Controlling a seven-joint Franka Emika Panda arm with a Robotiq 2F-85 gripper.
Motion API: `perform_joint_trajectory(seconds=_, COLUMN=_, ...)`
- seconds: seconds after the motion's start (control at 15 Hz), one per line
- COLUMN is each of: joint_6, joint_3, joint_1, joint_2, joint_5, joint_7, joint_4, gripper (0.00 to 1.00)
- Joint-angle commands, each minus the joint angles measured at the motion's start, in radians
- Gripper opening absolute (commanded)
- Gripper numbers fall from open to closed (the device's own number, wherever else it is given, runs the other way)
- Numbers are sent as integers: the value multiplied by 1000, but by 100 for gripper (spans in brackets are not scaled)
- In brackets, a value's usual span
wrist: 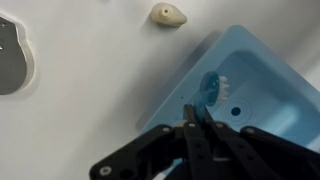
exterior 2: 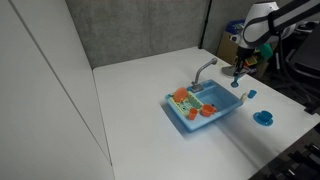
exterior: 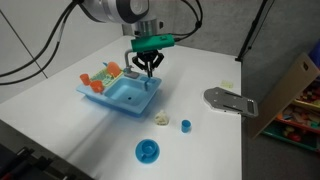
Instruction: Pick up the blue brush and put it in the blue mug
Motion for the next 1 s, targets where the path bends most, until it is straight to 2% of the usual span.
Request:
perform_joint_trajectory(seconds=0.0, joint_6=36, joint_3=2, joint_1=-17, joint_2=-37, joint_5=-17, joint_7=10, joint_4=-53, gripper=2)
perform_joint_trajectory(seconds=0.27, joint_6=69, joint_3=1, joint_1=-30, joint_2=-75, joint_5=-16, joint_7=-1, joint_4=-119, gripper=3)
perform_joint_trajectory(seconds=0.67, joint_6=171, joint_3=-24, joint_1=-32, joint_2=-196, joint_5=-41, joint_7=9, joint_4=-289, gripper=3)
perform_joint_trajectory(seconds=0.93, joint_6=163, joint_3=-58, joint_1=-28, joint_2=-268, joint_5=-78, joint_7=25, joint_4=-349, gripper=3)
